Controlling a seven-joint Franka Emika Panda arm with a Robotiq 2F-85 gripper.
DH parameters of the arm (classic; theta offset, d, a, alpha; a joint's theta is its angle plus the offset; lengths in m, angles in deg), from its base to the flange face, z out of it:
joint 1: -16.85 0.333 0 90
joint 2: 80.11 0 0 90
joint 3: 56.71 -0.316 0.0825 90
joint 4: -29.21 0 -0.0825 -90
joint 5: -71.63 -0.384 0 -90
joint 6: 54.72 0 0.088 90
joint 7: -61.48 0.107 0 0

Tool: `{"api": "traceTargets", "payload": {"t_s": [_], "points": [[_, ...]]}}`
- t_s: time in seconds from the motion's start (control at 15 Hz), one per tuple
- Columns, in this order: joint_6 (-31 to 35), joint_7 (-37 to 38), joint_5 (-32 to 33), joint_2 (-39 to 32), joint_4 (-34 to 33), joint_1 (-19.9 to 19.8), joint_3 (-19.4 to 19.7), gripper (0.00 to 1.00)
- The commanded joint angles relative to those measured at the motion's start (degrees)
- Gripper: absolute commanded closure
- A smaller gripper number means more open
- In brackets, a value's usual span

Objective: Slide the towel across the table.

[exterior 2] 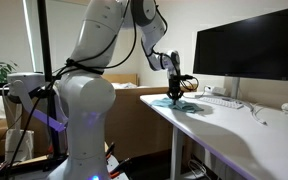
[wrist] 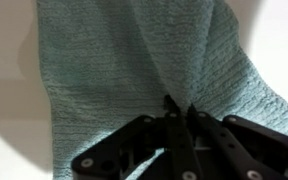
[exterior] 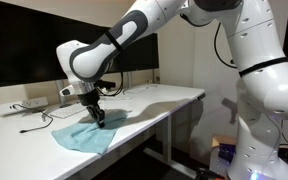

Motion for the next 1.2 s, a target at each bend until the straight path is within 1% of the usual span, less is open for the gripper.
{"api": "traceTargets", "payload": {"t_s": [0.0,0.73,0.87,1.13], "points": [[-0.2,0.1,0.2,-0.1,-0.2,-0.5,-0.6,0.91],[-0.2,0.2,0.2,-0.2,-0.5,-0.5,-0.6,0.93],[0.0,-0.3,-0.1,-0.5,-0.7,-0.6,-0.6,0.91],[1.8,-1.6,-1.1,-1.4,-2.2,-0.5,-1.7,0.90]]}}
